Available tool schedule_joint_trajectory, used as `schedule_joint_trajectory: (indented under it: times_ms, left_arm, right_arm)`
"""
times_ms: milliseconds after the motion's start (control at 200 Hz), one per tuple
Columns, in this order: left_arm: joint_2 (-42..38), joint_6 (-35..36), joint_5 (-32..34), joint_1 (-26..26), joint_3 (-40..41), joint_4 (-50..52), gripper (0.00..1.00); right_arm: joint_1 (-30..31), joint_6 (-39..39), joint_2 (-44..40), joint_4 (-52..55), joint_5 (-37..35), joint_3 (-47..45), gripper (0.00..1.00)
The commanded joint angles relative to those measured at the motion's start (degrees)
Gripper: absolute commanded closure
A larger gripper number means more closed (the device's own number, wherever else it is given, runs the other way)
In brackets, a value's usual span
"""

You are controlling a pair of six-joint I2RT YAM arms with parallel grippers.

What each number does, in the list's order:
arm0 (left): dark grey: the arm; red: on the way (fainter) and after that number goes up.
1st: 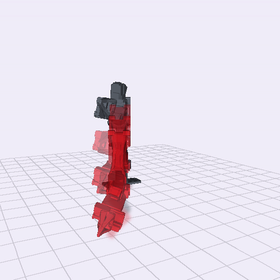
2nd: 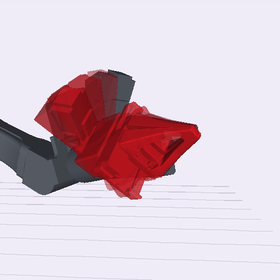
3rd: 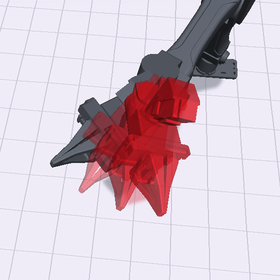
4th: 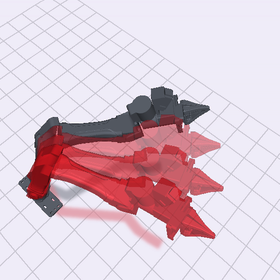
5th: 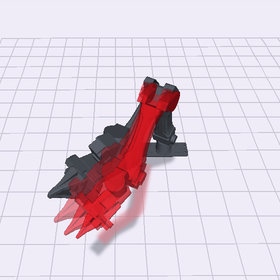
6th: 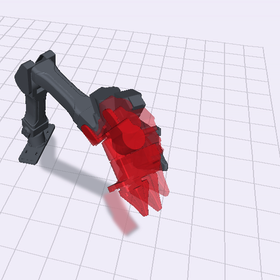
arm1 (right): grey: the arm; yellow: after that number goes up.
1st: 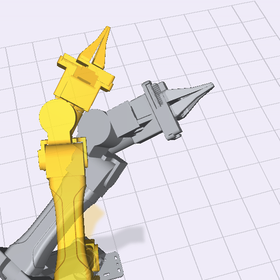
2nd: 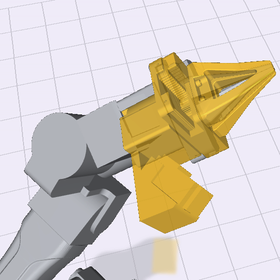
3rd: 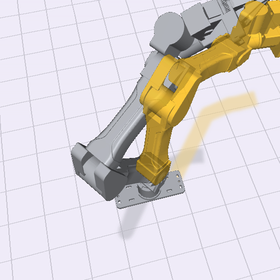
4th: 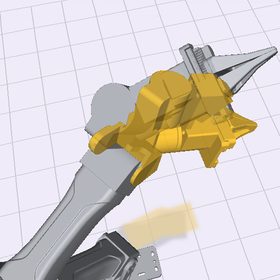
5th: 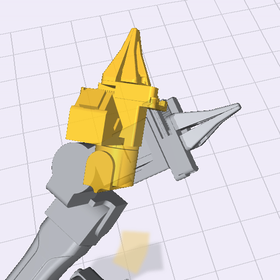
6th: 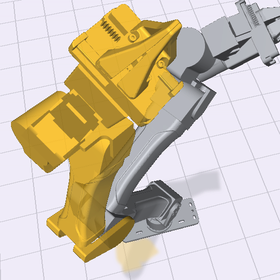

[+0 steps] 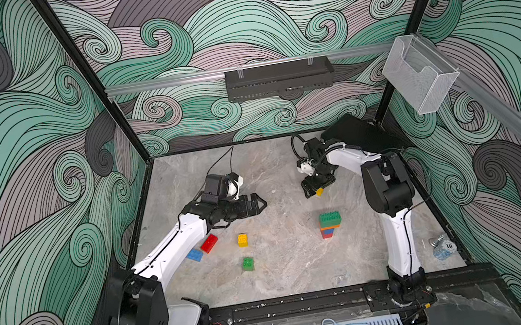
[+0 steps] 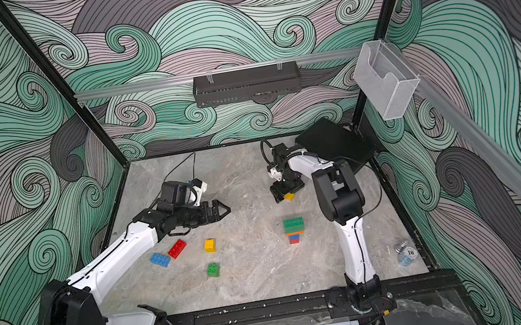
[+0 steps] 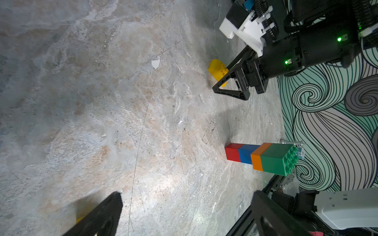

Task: Assemble an ice cream with lego
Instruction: Pick up the lego brick from the center of the board.

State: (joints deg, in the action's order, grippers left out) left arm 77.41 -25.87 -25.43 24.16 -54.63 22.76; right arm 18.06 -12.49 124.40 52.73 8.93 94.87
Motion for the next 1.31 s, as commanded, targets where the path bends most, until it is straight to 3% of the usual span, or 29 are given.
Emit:
schedule_joint_trajectory:
  times_ms: [0, 360, 1301]
  left_arm:
    - [-0.2, 1.3, 0.2, 0.1, -1.0, 0.7, 0.01]
    - [-0.6, 0.9, 0.2, 0.0, -0.7, 0.2, 0.01]
    - [-0.8, 1.1, 0.6, 0.1, -0.9, 0.7, 0.02]
  right_arm:
    - [0.7, 0.2, -2.5, 1.5, 2.9, -1.9, 0.21]
    - [3.5, 2.3, -5.7, -4.4, -10.9, -5.1, 0.27]
    - [4.5, 2.0, -3.0, -3.7, -11.6, -1.7, 0.46]
